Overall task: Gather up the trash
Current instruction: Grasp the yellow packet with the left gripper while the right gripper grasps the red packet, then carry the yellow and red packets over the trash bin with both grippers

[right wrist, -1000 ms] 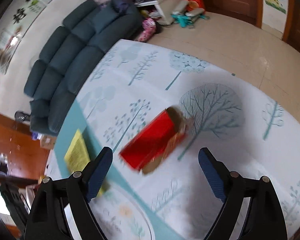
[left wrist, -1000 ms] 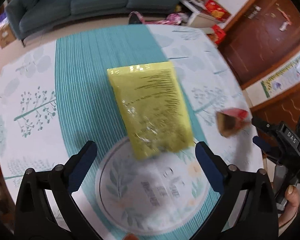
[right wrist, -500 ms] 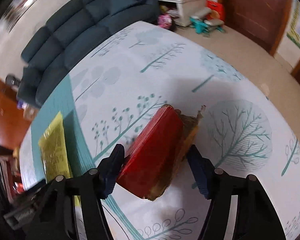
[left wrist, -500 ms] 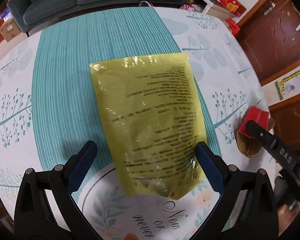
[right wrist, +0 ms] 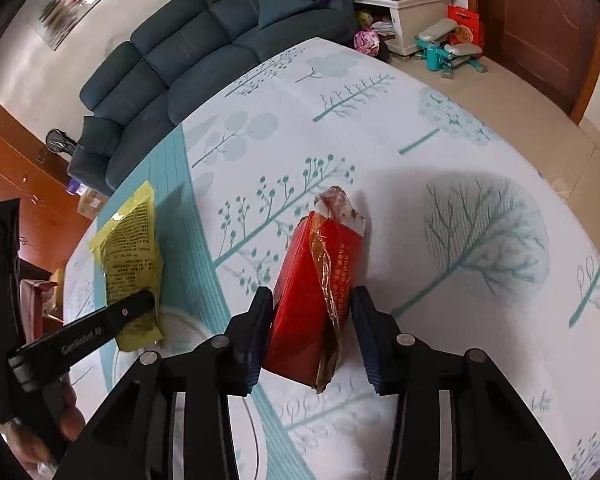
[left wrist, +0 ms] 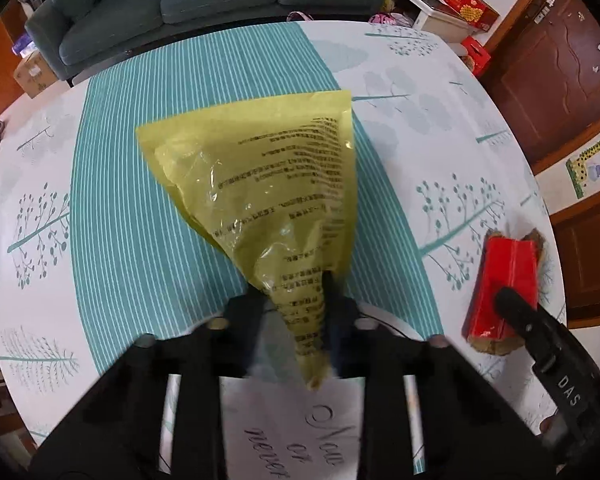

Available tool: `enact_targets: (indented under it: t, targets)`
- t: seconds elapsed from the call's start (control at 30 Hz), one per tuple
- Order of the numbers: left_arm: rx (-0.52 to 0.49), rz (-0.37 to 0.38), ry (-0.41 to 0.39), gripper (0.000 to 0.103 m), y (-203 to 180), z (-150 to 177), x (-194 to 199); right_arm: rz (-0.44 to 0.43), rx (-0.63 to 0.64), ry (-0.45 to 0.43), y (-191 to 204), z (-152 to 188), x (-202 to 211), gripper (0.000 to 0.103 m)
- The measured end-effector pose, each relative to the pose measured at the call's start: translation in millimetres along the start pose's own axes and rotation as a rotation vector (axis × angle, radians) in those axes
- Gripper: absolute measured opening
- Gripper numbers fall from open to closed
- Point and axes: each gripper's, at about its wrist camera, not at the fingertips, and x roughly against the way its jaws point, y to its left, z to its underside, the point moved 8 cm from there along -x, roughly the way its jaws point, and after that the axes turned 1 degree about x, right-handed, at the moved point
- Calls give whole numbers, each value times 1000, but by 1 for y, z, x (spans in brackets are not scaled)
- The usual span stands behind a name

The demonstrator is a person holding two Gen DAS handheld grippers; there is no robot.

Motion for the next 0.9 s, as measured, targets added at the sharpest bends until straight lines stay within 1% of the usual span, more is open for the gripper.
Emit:
enact_targets:
  t: [0.03,0.1,0.2,0.3,0.4,0.57,0.67,0.73,0.9]
  targets:
    - [-9,-11,1,13,-2,3,2,-9,-3,1,-1,4,3,39]
    - [-17,-2,10,9,-11,10,7,-27,-8,0,-2,12,12,38]
    - [-50,9,14,8,-17,24,19,-63,-20,-8,-4,29,34,37]
    - [-105,33,13,8,-31,47,43,-100,-24,-27,-7,48,65,37]
    - [-161,61,9,8,-48,77,71,-130,-34,-50,-11,71,100,37]
    - [-277,107,10,8,-77,149,125,-178,-51,-97,-23,121,164,36]
    - [-345,127,16,8,-86,189,154,-203,-76,-127,-36,163,204,36]
    - [-400,143,22,8,-95,226,173,-214,-94,-144,-45,188,227,36]
    - [-539,167,22,8,-127,302,197,-226,-163,-185,-80,259,273,36]
